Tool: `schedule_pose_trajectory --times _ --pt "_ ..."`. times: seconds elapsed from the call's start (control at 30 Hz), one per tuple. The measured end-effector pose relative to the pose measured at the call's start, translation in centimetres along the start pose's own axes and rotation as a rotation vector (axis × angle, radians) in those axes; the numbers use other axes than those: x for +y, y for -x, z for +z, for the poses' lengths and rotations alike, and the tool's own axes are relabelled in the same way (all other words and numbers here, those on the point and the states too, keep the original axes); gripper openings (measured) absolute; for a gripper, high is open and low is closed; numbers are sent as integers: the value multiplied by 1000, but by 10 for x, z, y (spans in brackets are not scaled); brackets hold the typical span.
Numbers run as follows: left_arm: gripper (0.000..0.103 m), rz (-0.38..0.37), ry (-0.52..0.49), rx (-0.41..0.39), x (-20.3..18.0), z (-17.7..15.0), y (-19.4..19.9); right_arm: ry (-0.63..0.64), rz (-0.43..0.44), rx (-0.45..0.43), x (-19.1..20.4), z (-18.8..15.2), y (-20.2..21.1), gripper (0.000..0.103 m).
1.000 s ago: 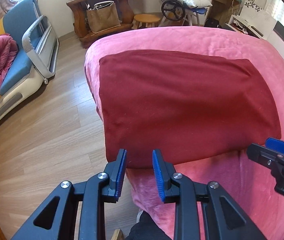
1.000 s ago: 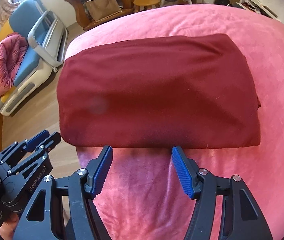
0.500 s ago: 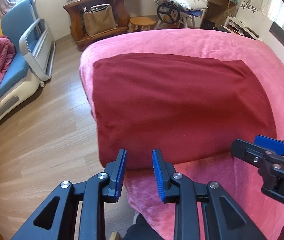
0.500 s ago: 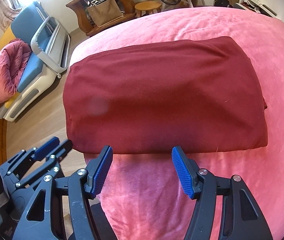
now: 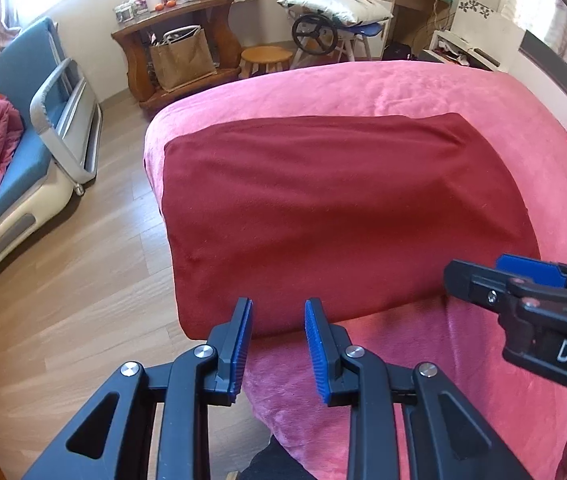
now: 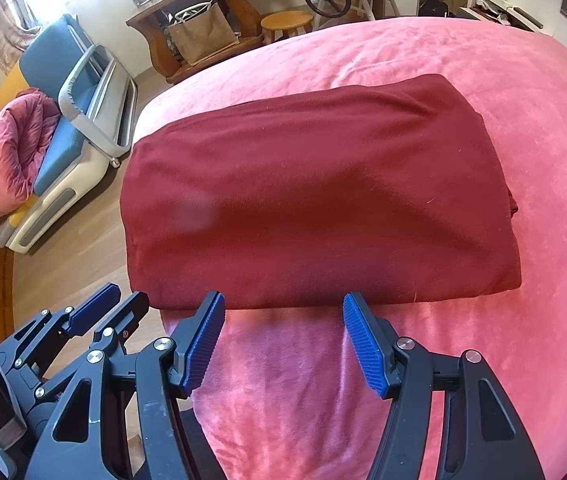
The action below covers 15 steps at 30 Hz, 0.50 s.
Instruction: Fold clothes
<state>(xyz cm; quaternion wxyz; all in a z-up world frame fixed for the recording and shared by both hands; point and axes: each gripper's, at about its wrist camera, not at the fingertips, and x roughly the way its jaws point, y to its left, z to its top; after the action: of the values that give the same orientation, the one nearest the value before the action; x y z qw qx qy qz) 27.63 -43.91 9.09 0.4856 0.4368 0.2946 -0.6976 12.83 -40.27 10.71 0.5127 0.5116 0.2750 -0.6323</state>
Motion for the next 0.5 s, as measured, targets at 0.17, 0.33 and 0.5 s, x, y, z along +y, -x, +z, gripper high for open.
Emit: schedule_pose_trajectory --times 0.17,0.33,0.5 --pt "27 -14 -13 -20 -3 0 7 -3 3 -10 -4 1 2 63" --pt "27 -22 -12 -5 -4 -1 4 -10 10 -19 -5 0 2 63" --pt "27 -58 15 -16 -1 -3 4 -3 12 -20 -5 0 2 63"
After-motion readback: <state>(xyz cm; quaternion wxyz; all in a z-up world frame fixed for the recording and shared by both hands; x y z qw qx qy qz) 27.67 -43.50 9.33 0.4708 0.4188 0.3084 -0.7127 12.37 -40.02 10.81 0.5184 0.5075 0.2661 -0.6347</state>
